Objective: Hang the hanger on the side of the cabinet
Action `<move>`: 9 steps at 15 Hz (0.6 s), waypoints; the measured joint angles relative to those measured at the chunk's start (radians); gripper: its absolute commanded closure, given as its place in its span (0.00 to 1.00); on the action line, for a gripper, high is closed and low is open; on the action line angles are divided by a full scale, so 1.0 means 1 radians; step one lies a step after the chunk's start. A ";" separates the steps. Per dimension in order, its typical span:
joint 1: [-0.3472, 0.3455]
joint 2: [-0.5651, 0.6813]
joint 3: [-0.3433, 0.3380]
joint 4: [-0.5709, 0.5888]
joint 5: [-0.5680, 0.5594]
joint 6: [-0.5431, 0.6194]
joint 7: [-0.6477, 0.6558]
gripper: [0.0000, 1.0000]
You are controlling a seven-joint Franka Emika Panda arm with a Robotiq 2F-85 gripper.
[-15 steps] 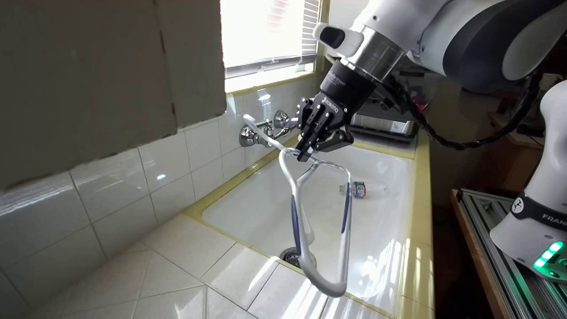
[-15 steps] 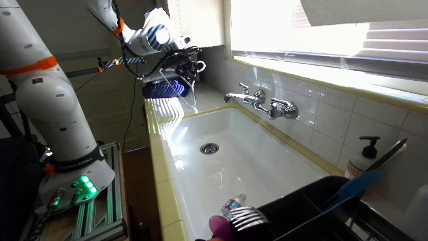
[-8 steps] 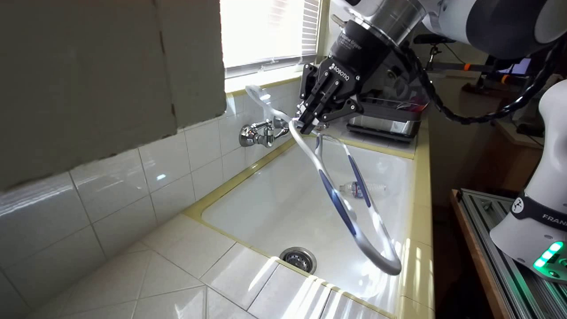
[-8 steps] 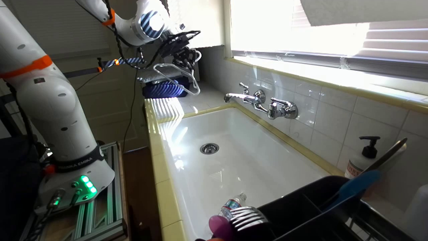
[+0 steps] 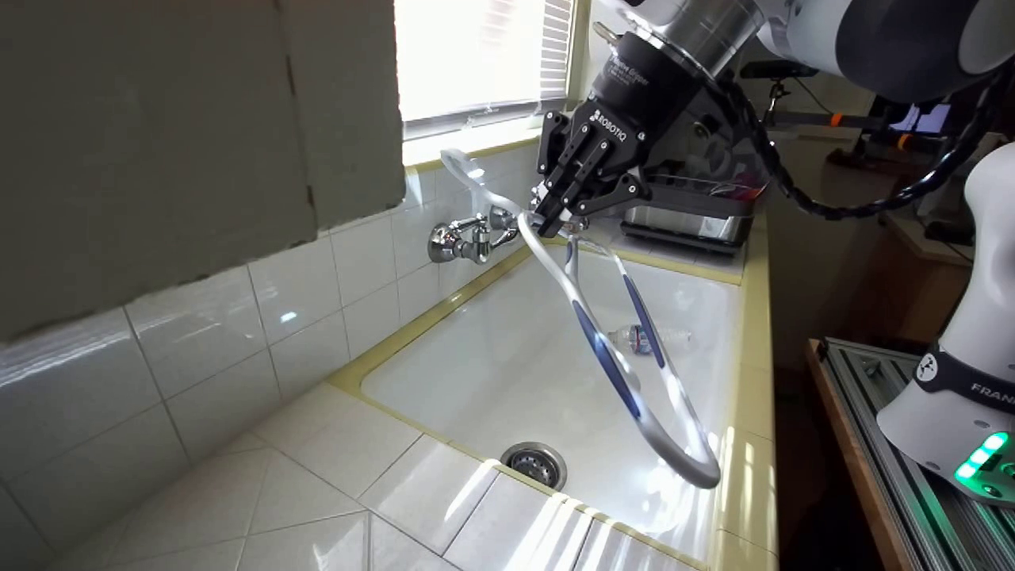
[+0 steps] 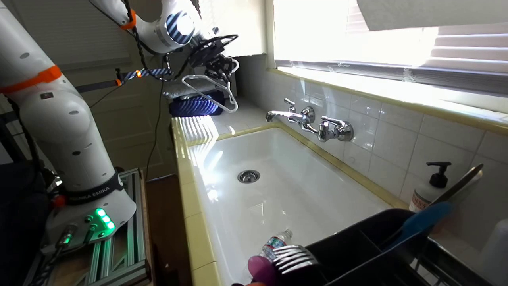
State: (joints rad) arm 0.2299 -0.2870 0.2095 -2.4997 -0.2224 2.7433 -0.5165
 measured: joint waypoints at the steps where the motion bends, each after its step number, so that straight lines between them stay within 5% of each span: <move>1: 0.000 0.000 0.000 0.000 0.000 0.000 0.000 0.88; 9: 0.002 0.001 0.000 0.013 -0.029 0.000 0.000 0.97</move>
State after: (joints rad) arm 0.2321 -0.2856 0.2099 -2.4872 -0.2517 2.7434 -0.5166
